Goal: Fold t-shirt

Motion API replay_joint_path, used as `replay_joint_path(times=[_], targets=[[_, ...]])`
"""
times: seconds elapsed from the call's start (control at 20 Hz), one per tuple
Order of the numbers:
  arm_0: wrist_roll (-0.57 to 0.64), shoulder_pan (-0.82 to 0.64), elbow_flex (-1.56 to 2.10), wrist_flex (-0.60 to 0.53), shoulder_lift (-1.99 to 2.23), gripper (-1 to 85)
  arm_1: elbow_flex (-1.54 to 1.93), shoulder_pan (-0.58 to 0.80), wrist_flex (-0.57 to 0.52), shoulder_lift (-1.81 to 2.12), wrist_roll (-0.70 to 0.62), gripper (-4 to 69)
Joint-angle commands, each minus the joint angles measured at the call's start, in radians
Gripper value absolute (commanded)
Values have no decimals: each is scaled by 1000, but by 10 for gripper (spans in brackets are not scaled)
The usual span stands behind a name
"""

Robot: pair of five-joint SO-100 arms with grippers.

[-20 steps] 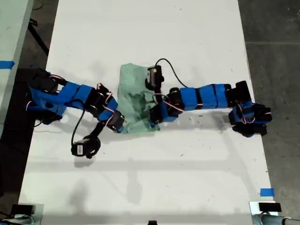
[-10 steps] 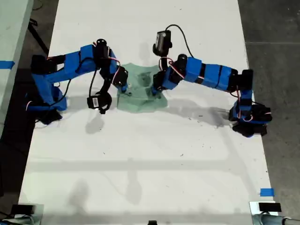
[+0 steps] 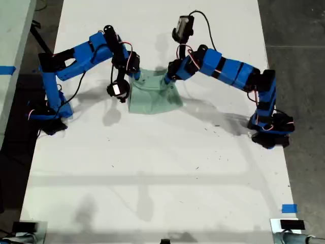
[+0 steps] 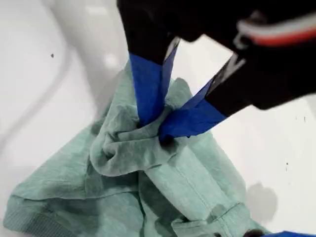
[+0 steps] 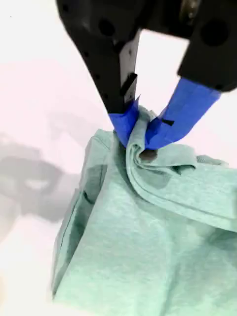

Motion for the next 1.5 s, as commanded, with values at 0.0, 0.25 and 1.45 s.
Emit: replay_joint_path(times=[0.0, 0.25, 1.45], targets=[[9, -49, -12, -32, 12, 246, -9, 60, -29, -2, -12, 308], [28, -164, 14, 6, 161, 300, -14, 172, 101, 84, -64, 314], [-402, 163, 1723, -325, 1799, 1, 1396, -95, -20, 1376, 341, -13]])
